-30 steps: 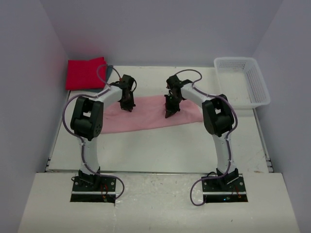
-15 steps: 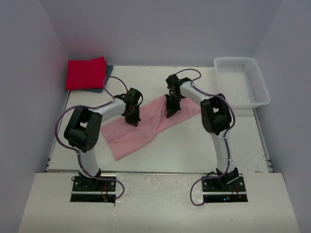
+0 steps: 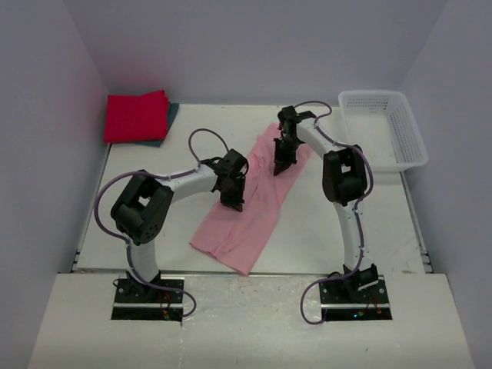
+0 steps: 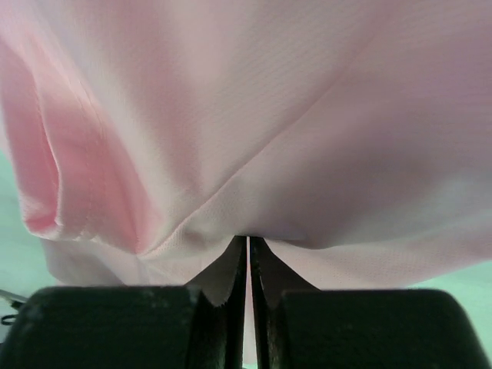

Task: Fold and stack the t-shirts
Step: Rotate the tshirt 90 degrees

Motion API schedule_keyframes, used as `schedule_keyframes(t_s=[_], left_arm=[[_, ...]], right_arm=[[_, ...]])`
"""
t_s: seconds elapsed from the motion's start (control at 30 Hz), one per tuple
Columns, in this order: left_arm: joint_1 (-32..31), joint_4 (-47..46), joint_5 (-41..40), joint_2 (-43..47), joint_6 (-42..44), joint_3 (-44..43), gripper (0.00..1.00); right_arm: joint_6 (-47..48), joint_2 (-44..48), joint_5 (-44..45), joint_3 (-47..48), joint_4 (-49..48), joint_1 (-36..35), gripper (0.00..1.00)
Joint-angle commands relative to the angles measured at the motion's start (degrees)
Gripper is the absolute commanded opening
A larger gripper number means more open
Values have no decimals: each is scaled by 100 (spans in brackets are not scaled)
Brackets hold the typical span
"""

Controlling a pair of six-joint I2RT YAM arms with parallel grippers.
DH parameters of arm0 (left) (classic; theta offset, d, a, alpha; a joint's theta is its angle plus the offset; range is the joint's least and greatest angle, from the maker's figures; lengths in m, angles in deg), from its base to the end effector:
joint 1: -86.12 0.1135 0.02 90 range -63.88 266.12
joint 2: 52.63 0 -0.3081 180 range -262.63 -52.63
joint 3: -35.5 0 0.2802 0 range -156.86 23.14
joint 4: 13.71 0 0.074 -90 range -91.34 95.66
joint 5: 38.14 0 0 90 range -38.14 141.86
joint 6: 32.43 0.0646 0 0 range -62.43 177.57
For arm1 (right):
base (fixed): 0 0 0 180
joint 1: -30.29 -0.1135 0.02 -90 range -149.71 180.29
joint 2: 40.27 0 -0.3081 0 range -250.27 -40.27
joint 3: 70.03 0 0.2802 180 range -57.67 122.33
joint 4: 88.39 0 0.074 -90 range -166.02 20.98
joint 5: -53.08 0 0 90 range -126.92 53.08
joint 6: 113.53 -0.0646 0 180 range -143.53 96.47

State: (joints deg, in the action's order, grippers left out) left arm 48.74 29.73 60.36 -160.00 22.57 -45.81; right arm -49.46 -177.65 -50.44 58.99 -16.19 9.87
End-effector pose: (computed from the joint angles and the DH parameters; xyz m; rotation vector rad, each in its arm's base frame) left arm 0.3216 -0.2577 0.1553 0.0992 2.8992 -0.4837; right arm 0.5068 0.2048 0.1464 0.1169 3.0510 0.4319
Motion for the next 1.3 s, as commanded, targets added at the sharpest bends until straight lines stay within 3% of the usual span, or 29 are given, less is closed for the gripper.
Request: schedule_keyframes(t_s=[0.0, 0.17, 0.4, 0.43, 0.57, 0.67, 0.77, 0.9, 1.03, 1.1, 1.27], left_arm=[[-146, -101, 188, 41, -173, -181, 0], [-496, -276, 276, 76, -358, -84, 0], [-875, -540, 461, 23, -499, -171, 0], [-884, -541, 391, 49, -516, -206, 0], [-902, -540, -126, 540, -534, -513, 0], [-885, -418, -471, 787, -315, -821, 0], [-771, 214, -918, 744, 71, -1725, 2], [-148, 628, -675, 174, 485, -3051, 3], [547, 295, 195, -476, 1142, -3730, 0], [732, 207, 982, -1082, 1399, -4318, 0], [926, -153, 1708, -1979, 1663, -4829, 0]], right_arm=[[123, -200, -274, 672, 335, 223, 4], [431, -903, -607, 2024, 784, 249, 4], [791, -632, -1266, 2036, 38, 250, 4], [852, -554, -1354, 2036, -67, 241, 0], [985, 358, -1312, 1668, -876, 241, 0], [1020, 773, -1241, 1807, -921, 241, 0], [1046, 1414, -768, 1782, -711, 241, 0], [950, 2599, 49, 721, -446, 241, 0], [459, 4582, 1578, -1464, -814, 249, 0], [370, 5149, 1685, -2239, -920, 241, 0], [396, 6721, 1168, -3289, -983, 92, 0]])
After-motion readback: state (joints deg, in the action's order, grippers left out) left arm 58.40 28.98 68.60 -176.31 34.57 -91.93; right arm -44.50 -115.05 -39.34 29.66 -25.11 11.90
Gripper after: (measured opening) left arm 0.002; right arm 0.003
